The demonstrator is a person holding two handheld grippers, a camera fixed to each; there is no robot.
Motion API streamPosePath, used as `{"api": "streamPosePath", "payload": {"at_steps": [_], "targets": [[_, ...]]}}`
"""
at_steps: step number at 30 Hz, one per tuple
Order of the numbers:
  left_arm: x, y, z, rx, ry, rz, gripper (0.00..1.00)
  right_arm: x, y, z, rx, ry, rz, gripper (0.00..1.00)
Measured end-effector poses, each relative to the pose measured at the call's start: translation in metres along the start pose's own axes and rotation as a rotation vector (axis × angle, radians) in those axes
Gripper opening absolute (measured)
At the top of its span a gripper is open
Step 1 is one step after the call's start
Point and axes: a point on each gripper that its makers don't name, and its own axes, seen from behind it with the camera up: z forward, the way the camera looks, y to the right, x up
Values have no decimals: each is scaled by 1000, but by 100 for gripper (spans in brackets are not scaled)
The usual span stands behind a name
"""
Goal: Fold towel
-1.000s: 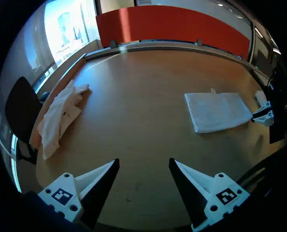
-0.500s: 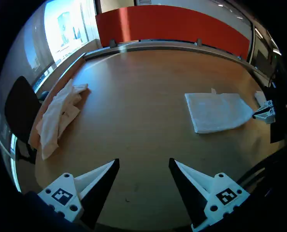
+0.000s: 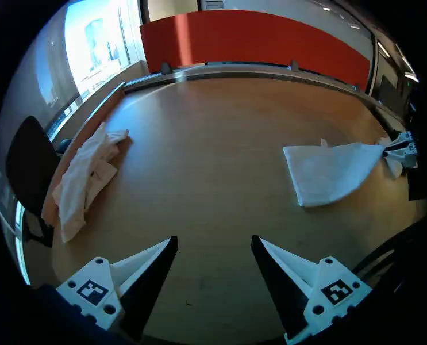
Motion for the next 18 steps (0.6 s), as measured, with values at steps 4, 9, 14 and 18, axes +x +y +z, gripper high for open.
{"api": "streamPosePath", "payload": {"at_steps": [4, 9, 14, 18], "targets": [[2, 2, 0, -1, 4, 3, 95, 12, 5, -9, -17, 11, -33, 4], [5, 4, -1, -2, 8, 4, 95, 24, 10, -19, -28, 26, -59, 4], [7, 4, -2, -3, 11, 3, 95, 33, 14, -29, -38, 42, -67, 5], [8, 5, -2, -3, 13, 6, 95, 39, 19, -37, -51, 50, -75, 5]]}}
